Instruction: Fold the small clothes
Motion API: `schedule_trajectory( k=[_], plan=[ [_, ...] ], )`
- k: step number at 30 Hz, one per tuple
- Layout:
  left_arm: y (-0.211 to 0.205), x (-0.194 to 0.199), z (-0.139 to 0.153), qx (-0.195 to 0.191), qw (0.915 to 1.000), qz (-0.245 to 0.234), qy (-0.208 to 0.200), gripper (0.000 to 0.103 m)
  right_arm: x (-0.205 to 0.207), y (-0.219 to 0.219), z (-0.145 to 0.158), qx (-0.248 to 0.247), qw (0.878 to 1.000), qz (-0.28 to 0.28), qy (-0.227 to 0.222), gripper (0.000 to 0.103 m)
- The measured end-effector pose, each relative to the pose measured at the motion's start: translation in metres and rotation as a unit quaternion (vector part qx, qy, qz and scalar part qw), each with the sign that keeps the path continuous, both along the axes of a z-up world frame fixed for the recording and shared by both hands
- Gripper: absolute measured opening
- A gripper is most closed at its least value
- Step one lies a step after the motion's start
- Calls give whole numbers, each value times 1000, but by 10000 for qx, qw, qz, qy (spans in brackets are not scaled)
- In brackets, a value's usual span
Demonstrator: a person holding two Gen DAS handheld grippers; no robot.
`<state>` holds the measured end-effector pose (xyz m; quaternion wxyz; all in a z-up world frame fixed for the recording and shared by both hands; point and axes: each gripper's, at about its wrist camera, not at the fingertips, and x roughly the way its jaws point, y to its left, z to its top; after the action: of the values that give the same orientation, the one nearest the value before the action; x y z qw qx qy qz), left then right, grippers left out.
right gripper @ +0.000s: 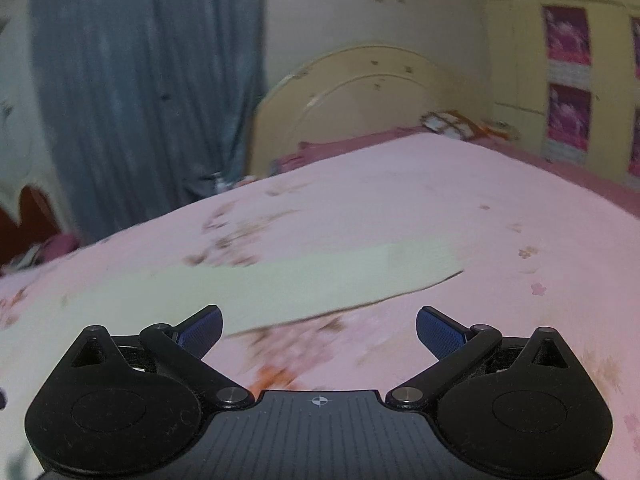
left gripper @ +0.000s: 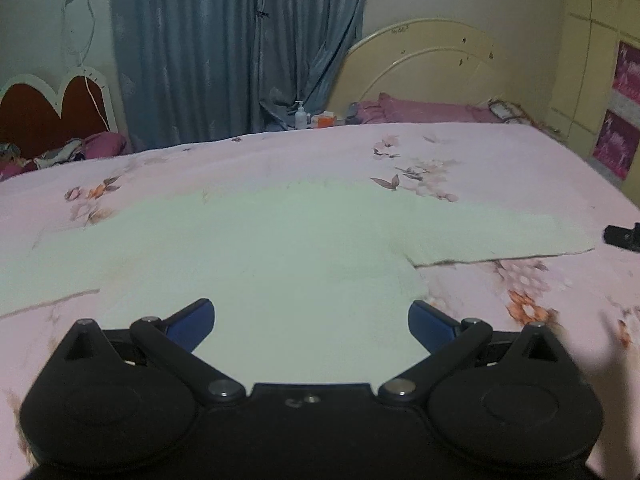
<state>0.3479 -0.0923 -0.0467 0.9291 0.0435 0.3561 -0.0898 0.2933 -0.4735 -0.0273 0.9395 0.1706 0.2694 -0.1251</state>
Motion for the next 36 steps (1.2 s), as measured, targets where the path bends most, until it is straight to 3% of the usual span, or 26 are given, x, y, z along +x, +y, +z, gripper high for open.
schedule_trajectory(
  k=[3, 4, 5, 6, 17, 25, 27, 32, 36],
  plan=[
    [-15, 22, -4, 208, 9997, 114, 32, 103, 22, -43, -20, 252, 9993, -256, 82, 100],
    [-19, 29, -5, 240, 9996, 156, 34, 103, 28, -54, -27, 312, 9990, -290, 126, 73],
    [-22, 35, -6, 260, 9995, 185, 53, 103, 36, -65, -35, 412, 9983, -341, 223, 59],
    [-25, 40, -8, 282, 9994, 202, 73, 103, 43, -78, -43, 592, 9970, -418, 276, 54],
    [-44, 80, -30, 506, 9976, 390, 267, 103, 72, -152, -97, 1513, 9836, -922, 349, 53],
    [-22, 82, -28, 478, 9968, 584, 247, 103, 77, -168, -105, 1698, 9788, -1096, 330, 28],
    [-9, 83, -27, 467, 9962, 686, 265, 103, 77, -170, -106, 1608, 9799, -1107, 401, 4],
    [35, 83, -26, 385, 9940, 954, 376, 103, 79, -152, -85, 1029, 9905, -802, 431, 3],
    [61, 73, -19, 257, 9967, 753, -147, 103, 83, -99, -54, 873, 9961, -68, 103, 3]
  ],
)
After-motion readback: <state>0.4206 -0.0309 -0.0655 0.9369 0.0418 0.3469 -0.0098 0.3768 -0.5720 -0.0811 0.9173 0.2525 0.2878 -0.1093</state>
